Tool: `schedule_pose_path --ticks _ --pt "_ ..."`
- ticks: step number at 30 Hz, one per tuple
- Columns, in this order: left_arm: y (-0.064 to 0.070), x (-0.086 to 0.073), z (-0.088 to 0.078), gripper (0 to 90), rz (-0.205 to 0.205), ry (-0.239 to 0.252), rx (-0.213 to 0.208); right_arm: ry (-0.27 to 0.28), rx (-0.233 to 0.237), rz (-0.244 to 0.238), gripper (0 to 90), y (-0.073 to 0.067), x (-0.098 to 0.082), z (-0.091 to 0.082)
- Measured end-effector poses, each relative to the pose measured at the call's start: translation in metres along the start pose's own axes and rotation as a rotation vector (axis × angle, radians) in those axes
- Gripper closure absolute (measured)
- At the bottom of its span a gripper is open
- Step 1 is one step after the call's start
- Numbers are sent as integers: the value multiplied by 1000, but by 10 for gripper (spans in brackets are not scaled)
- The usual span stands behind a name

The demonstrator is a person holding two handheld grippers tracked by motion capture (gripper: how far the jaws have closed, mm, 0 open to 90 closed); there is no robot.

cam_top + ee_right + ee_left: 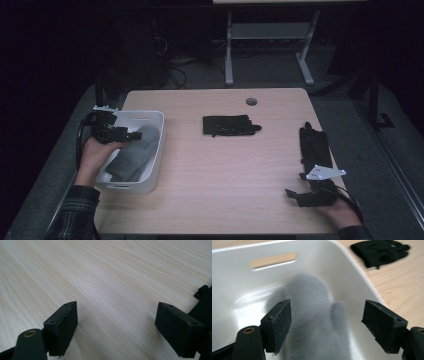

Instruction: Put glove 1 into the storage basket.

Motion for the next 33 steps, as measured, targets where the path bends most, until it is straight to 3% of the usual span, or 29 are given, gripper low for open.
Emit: schedule_pose_path --ticks 9,17,33 --pt "58 3 9 202 123 12 -73 -6 -10 5 140 0 0 1" --pt "109 0 26 202 191 10 -151 -7 -10 3 140 0 0 1" --pt "181 -27 65 200 279 12 -246 -7 -8 2 140 0 0 1"
Point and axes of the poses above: each handheld gripper's, and its own axes: z roughly forward along the jaws, x roughly out of its top, y roughly to its right, the point moved 9 cm from there along z, roughly forward along the jaws, and after that the axes turned 6 degrees about -z, right-handed, at the moved point
